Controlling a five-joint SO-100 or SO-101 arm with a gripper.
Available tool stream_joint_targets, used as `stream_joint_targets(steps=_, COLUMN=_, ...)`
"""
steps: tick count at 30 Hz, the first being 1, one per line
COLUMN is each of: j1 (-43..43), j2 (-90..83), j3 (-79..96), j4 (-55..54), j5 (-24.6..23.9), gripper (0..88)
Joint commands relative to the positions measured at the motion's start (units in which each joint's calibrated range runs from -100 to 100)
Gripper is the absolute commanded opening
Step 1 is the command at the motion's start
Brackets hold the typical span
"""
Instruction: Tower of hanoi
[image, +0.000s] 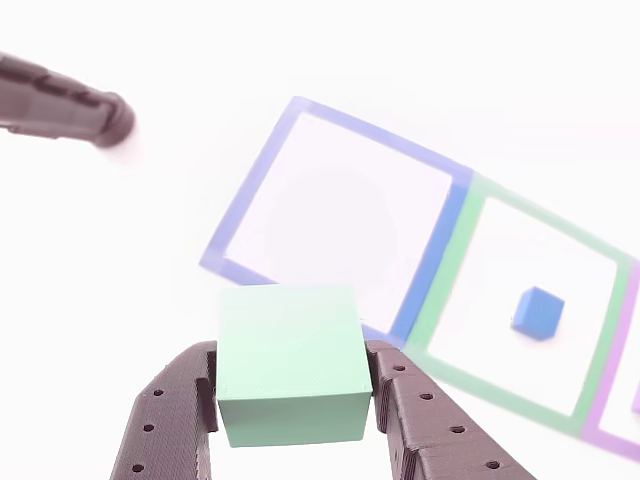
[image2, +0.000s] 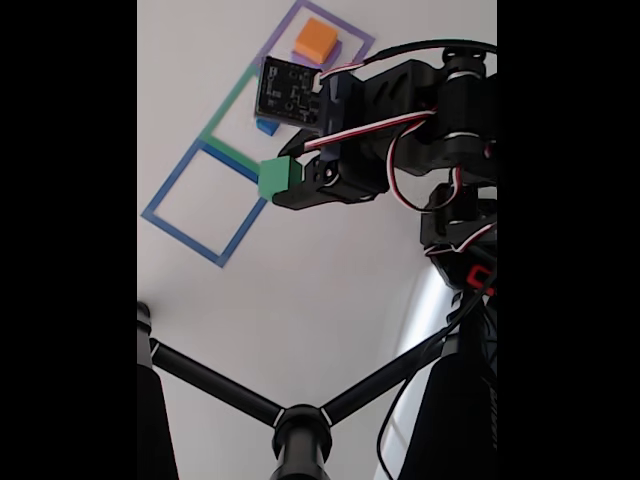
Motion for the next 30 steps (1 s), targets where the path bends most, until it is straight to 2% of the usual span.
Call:
stream_joint_targets(steps=1, j1=1.4, j2=0.1, j3=14.0, j4=-18.3, j5=0.6, gripper=6.3)
stream_joint_targets(steps=6, j1=3.0, j2=3.1, j3=32.4, j4=-44.5, j5=0.6, gripper=6.3)
stream_joint_targets(steps=13, j1=4.1, j2=17.2, j3=42.9, j4=-73.9, j5=0.6, gripper=6.4)
stream_joint_targets(steps=20, j1=4.1, j2=31.4, j3=43.7, j4=-91.9, j5=0.6, gripper=6.6)
stream_joint_targets(steps=30, j1=3.3, j2=42.9, j3=44.9, j4=-106.4, j5=0.6, gripper=6.6)
